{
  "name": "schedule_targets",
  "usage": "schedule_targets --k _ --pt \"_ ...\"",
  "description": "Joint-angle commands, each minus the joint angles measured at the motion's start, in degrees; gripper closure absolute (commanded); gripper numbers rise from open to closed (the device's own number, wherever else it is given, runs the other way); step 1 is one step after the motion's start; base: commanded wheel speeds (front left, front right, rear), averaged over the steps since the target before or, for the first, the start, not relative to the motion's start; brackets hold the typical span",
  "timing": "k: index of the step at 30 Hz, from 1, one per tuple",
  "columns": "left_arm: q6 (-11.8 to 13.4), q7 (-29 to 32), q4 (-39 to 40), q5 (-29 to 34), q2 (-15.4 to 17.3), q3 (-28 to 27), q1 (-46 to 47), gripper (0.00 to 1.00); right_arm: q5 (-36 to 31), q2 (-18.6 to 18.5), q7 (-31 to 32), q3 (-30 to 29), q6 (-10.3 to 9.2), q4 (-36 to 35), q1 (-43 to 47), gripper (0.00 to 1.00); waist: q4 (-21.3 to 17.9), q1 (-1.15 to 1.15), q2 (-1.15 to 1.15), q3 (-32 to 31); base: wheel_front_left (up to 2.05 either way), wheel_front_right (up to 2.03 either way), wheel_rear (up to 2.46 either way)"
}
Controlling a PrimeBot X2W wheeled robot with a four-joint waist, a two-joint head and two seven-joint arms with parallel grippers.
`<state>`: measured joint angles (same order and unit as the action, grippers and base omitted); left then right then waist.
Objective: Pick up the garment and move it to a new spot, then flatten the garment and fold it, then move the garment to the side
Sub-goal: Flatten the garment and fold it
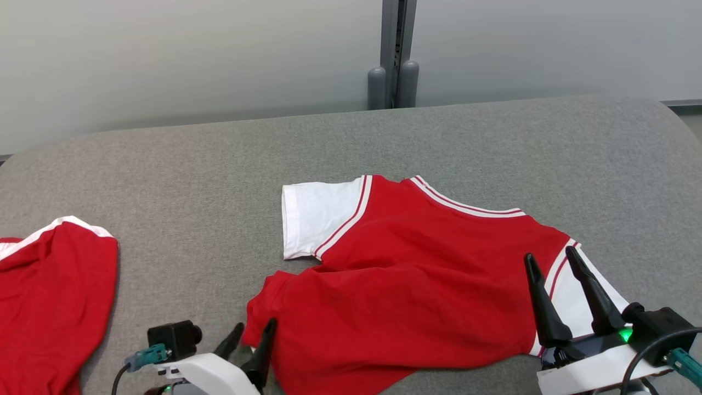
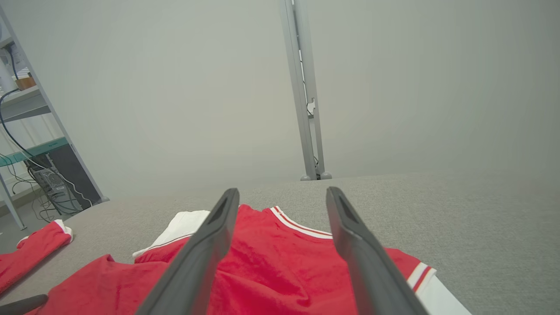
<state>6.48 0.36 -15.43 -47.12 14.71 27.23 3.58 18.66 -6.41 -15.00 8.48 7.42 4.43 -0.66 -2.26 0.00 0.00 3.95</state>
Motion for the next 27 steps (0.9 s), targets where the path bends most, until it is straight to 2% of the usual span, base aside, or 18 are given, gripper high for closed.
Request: schedule_targets --k 1,4,10,12,13,14,15,16,17,27 --pt "-0.83 0.7 0.01 -1.4 -0.48 -0.26 0.72 0.0 0.19 -0.26 -0.29 0.16 0.13 0.14 -0.4 0.0 -0.25 0.0 0.0 0.15 0.0 0.0 0.0" --pt "-1.8 3.95 0.45 -4.42 -0.54 -0.52 0.23 0.0 0.48 -0.35 -0.29 0.12 0.13 0.27 -0.6 0.0 -0.71 0.0 0.0 0.32 0.0 0.0 0.0" --pt "0.89 13.09 0.57 -6.64 0.73 0.83 1.27 0.0 0.35 -0.31 -0.29 0.2 0.13 0.69 -0.83 0.0 -1.16 0.0 0.0 0.62 0.0 0.0 0.0" --pt "1.1 16.19 0.91 -7.02 1.24 1.57 2.64 0.0 0.34 -0.09 -0.29 0.44 0.13 0.83 -1.17 0.0 -1.28 0.0 0.0 0.85 0.0 0.0 0.0" --pt "1.26 16.39 0.93 -6.94 1.47 1.43 3.12 0.16 0.36 -0.04 -0.29 0.52 0.13 0.85 -1.34 0.0 -1.35 0.0 0.0 0.96 0.0 0.0 0.0" --pt "1.44 16.52 0.91 -6.89 1.58 1.25 3.48 0.42 0.37 0.02 -0.29 0.58 0.13 0.88 -1.42 0.0 -1.44 0.0 0.0 1.06 0.0 0.0 0.0" --pt "1.41 16.99 0.83 -6.96 1.61 1.38 3.67 0.61 0.38 0.08 -0.29 0.66 0.13 0.93 -1.47 0.0 -1.53 0.0 0.0 1.18 0.0 0.0 0.0" --pt "1.12 17.38 0.79 -7.12 1.67 1.58 3.91 0.85 0.39 0.15 -0.29 0.73 0.13 0.96 -1.58 0.0 -1.63 0.0 0.0 1.33 0.0 0.0 0.0" --pt "0.75 17.68 0.86 -7.24 1.77 1.71 4.21 1.0 0.43 0.19 -0.29 0.8 0.13 1.07 -1.75 0.0 -1.73 0.0 0.0 1.49 0.0 0.0 0.0" --pt "-1.07 15.01 2.97 -5.39 3.28 0.84 7.06 1.0 0.18 0.37 -0.29 0.21 0.13 1.13 -2.5 0.0 -2.13 0.0 0.0 2.28 0.0 0.0 0.0"
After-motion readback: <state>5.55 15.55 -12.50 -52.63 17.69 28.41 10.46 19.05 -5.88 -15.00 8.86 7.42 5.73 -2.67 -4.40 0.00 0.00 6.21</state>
